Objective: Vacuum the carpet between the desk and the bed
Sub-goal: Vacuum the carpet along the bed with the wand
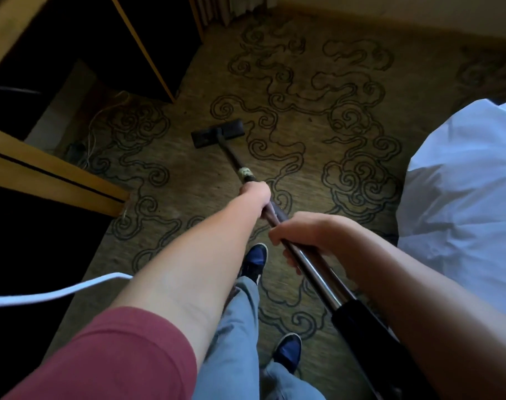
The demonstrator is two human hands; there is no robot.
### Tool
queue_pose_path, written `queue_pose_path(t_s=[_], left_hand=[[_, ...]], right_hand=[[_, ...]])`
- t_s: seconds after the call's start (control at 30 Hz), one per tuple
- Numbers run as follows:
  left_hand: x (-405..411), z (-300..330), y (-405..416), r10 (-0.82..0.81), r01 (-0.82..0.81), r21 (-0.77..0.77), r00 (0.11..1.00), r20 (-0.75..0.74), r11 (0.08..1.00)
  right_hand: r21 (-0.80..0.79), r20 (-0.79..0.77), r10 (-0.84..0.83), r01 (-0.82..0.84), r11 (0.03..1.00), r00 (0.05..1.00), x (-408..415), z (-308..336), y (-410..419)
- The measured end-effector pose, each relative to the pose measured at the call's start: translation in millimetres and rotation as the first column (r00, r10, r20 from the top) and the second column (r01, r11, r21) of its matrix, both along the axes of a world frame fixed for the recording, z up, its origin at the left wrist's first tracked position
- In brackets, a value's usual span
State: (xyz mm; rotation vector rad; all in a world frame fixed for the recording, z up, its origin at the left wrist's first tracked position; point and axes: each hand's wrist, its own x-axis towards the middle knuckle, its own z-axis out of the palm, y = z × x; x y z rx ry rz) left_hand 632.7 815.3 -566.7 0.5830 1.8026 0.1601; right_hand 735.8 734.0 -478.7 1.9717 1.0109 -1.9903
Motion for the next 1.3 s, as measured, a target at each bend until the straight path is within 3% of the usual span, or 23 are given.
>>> queue_pose_path(t_s=[0.13, 0.37, 0.57, 0.97, 1.3], left_hand=[[-10, -23, 79, -0.121, 0.12, 0.049, 0.992, 0.025, 0.992], [-23, -47, 197, 0.06, -0.057, -0.075, 0.997, 0.038, 0.996], [-34, -82, 231, 0.044, -0.038, -0.135, 0.998, 0.043, 0.99], [-35, -78, 136, 0.013, -0.001, -0.159, 0.997, 0.075, 0.987], [-52, -62, -95, -0.002, 0.019, -0.201, 0.996, 0.084, 0.979]], right_hand=[[0.041, 0.011, -0.052, 0.051, 0.998, 0.999, -13, -14, 73], [0.011, -0.003, -0.122, 0.122, 0.992, 0.993, -37, -48, 198], [-0.038, -0.003, -0.082, 0.081, 0.996, 0.997, -45, -78, 235], [-0.163, -0.039, -0.014, 0.008, 0.987, 0.999, -34, -53, 151], [-0.241, -0.078, 0.013, -0.031, 0.97, 0.997, -40, -52, -70]])
